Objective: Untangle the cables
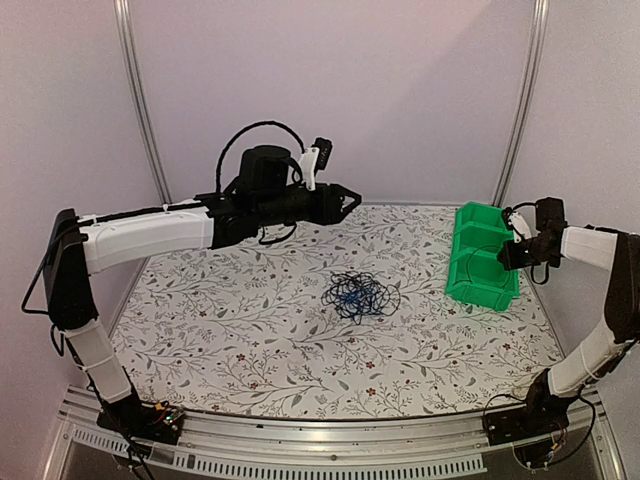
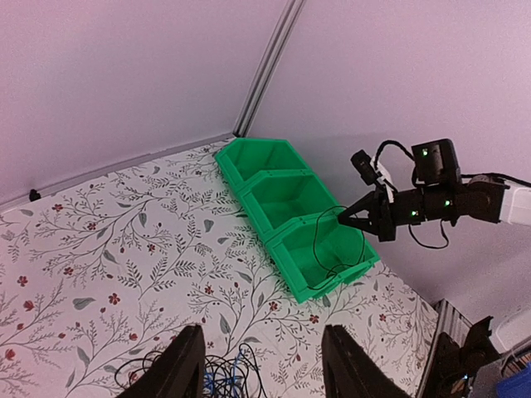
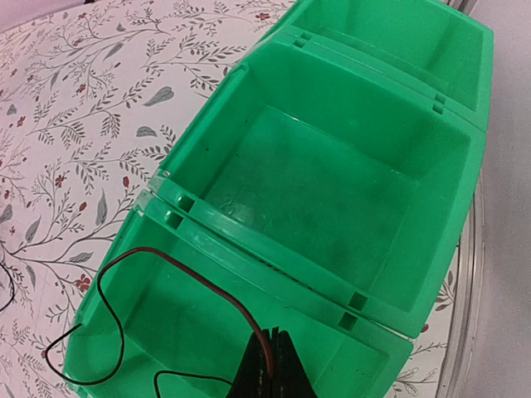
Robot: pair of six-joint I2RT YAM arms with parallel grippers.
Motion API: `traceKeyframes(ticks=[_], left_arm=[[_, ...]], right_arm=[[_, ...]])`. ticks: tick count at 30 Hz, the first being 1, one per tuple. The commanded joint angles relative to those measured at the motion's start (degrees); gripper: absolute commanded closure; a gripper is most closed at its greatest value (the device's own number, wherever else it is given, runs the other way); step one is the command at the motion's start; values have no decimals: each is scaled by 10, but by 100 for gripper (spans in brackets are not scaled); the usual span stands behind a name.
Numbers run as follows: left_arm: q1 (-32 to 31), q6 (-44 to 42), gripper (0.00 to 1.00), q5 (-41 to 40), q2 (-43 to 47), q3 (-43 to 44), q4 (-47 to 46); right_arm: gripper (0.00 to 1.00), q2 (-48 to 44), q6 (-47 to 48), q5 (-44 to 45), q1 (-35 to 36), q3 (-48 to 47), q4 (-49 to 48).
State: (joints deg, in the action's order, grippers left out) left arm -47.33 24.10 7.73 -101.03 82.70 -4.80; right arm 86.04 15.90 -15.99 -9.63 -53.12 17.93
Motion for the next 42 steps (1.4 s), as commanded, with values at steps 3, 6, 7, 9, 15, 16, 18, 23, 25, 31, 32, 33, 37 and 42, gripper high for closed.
traceKeyframes(ticks=[3,6,7,9,15,16,18,23,25,31,32,33,37,42], left_arm=[[6,3,49,11,-8,2,1],[6,1,49,12,-7,0,1],[6,1,49,11,-6,-1,1],[6,1,49,11,-5,-5,-1],[7,5,49,10,-3,-16,-11],[7,6,49,11,-3,-17,-11],[7,6,50,14,-5,-16,-12],[7,7,50,12,-7,-16,-11],[7,6,50,12,-7,-17,-11],[7,7,50,11,-10,-18,-13],[7,7,50,11,-10,-18,-13],[7,7,50,11,-10,-18,-13],[8,5,50,11,-11,-17,-9],[9,5,50,8,-6,-24,-7]], right_arm=[[100,-30,-2,42,-21,2,-9],[100,-34,-14,26,-27,-10,1],[100,-42,-18,13,-29,-12,2],[100,-54,-23,-19,-31,-13,5],[100,-71,-30,-32,-31,-7,7],[100,-68,-25,-27,-31,-4,8],[100,-61,-9,-24,-31,3,12],[100,-49,26,-39,-31,16,32],[100,-36,33,-58,-31,16,43],[100,-14,48,-79,-31,23,52],[98,-4,53,-86,-31,19,62],[95,2,62,-92,-31,13,74],[77,21,75,-97,-31,-23,127],[58,-30,97,-82,-31,-69,200]])
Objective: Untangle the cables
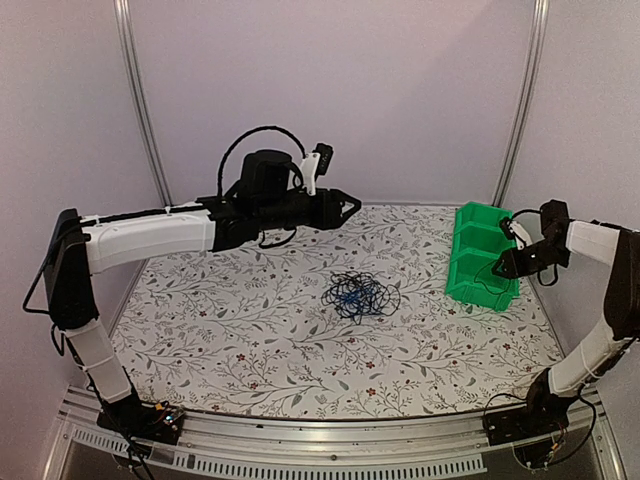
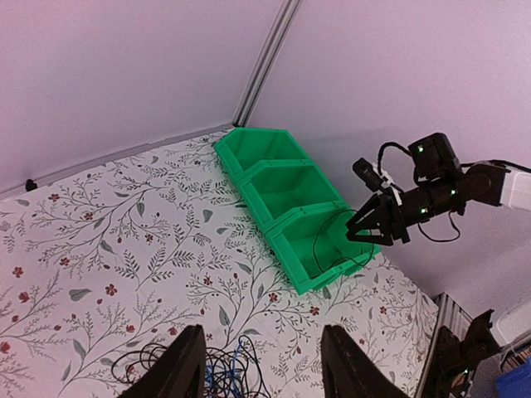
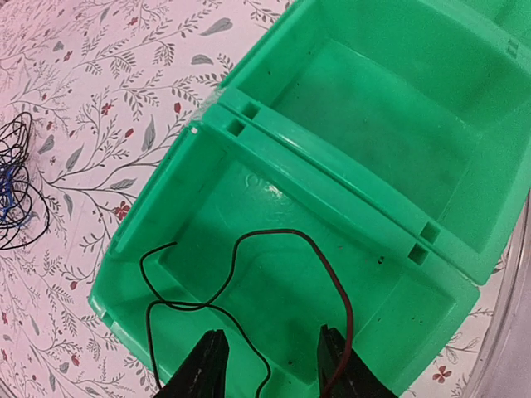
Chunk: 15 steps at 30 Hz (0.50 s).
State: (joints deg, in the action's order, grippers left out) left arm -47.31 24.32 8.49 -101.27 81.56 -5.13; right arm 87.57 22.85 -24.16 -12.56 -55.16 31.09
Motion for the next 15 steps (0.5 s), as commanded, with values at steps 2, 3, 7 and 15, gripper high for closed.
traceKeyframes(ticks=[2,3,7,15], left_arm=[[9,4,50,-2,-2,-18,-5],[9,5,50,-1,-2,-20,-6],[10,6,50,2,-3,-25,-8],[11,0,50,17,-12,-24,-1]], right_arm=[[54,-66,44,12,-2,-64,102],[52,-74,52,17,-1,-72,114],[50,-104,84,22,-2,-94,163],[58,-115,107,-14,-2,-84,213]])
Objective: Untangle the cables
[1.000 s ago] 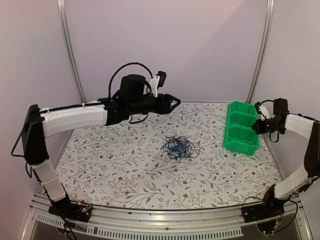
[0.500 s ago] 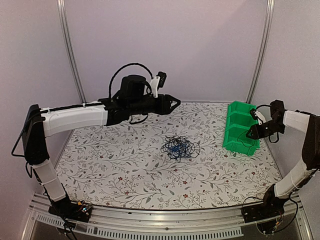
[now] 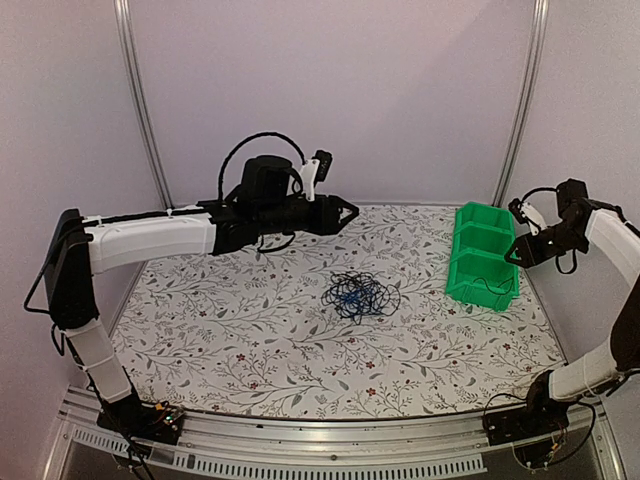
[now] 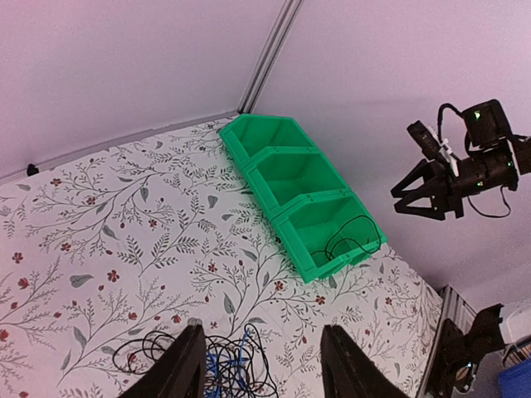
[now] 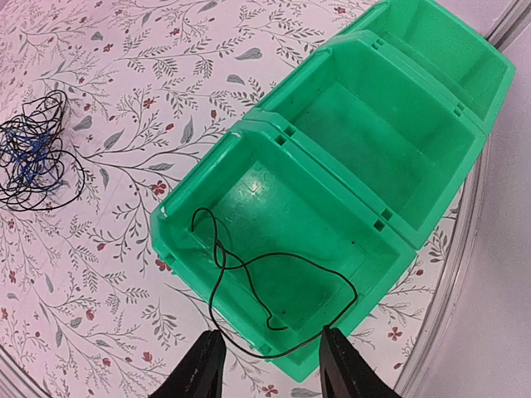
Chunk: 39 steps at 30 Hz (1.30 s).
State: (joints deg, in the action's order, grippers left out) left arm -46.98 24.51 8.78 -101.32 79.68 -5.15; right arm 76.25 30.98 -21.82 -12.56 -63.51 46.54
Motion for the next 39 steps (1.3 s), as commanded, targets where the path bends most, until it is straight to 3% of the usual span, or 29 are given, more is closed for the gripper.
traceKeyframes(ticks=[1,3,7,10,13,14,15,16,17,18,21,23,26,30,37,39], left_arm=[[7,-4,50,15,-12,-5,1],[7,-6,50,14,-12,-7,4],[8,-9,50,15,-14,-6,3],[8,-10,50,17,-21,2,1],[11,12,49,20,-36,50,27],[12,21,49,14,-51,90,57],[12,27,38,-4,-66,139,99],[12,38,8,-36,-82,197,149],[15,71,1,-75,-105,271,214],[23,118,0,-104,-131,349,290],[66,212,0,-70,-199,583,451],[104,313,0,-13,-206,653,489],[144,434,0,105,-144,550,395],[145,450,0,81,-52,451,279],[143,487,0,129,-45,538,317],[144,474,0,106,-27,525,324]], right_arm=[[58,-1,39,-59,-1,-3,78],[59,-3,85,-85,4,2,115],[56,-14,170,-20,24,31,100],[54,-5,196,10,39,21,92],[54,15,192,-14,59,-16,90],[54,20,178,-29,67,-28,89],[54,29,165,-44,76,-36,89],[54,42,156,-54,88,-44,89],[54,49,140,-62,101,-50,88],[54,61,131,-70,114,-59,87],[54,86,106,-83,160,-99,91],[54,104,95,-84,183,-133,88],[54,129,83,-100,191,-173,82],[54,170,77,-99,204,-208,65],[54,231,48,-98,247,-304,87],[54,243,40,-100,253,-315,84]])
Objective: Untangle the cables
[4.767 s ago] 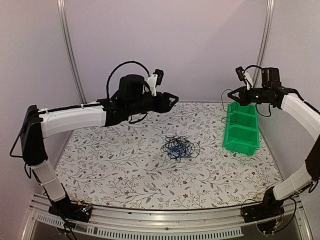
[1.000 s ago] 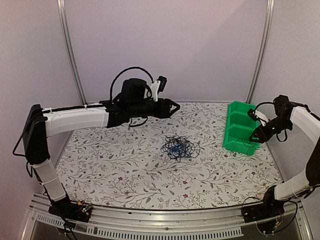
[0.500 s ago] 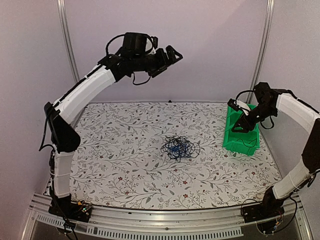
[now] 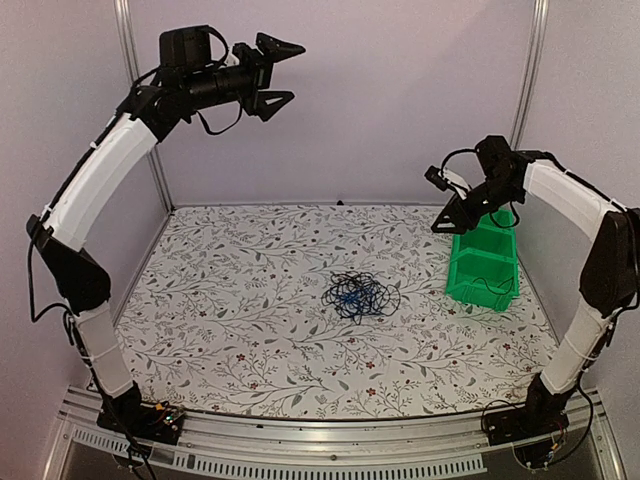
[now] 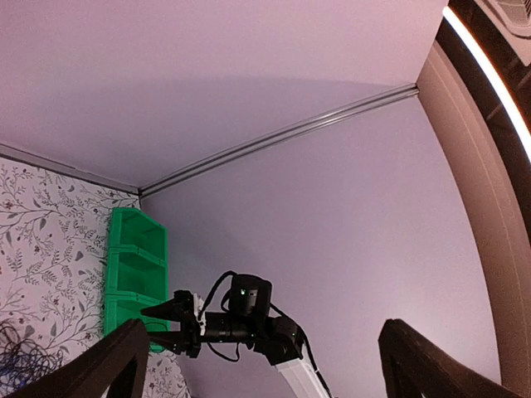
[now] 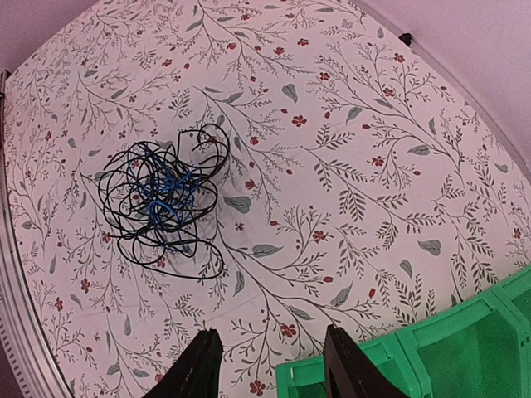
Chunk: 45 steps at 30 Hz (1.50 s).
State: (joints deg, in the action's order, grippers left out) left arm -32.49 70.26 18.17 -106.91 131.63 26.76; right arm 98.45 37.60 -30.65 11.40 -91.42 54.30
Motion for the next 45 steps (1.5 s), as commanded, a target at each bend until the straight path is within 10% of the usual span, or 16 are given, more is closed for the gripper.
traceKeyframes(ticks=[1,4,11,16,23,27,32,35,45], left_arm=[[-1,16,0,-5,44,-21,-5],[2,57,0,37,62,-98,-110],[-13,-52,0,8,67,-52,-44],[-34,-218,0,-5,180,-449,-270],[-173,-622,0,-406,283,-607,-283],[-170,-508,0,-564,266,-637,-230],[-117,-503,1,-436,272,-695,-327],[-109,-626,27,-314,259,-705,-384],[-157,-671,51,0,89,-567,-177]], right_arm=[[54,25,-28,-8,16,-37,6],[54,34,-30,-8,22,-37,6],[54,20,-31,-24,38,-21,-6],[54,9,-30,-56,55,-35,-17],[54,-23,-37,-95,66,-13,-37],[56,-11,-23,-115,83,17,-44],[62,23,-17,-129,101,29,-64],[67,48,-46,-127,106,22,-93],[71,142,-71,-147,131,-18,-110]])
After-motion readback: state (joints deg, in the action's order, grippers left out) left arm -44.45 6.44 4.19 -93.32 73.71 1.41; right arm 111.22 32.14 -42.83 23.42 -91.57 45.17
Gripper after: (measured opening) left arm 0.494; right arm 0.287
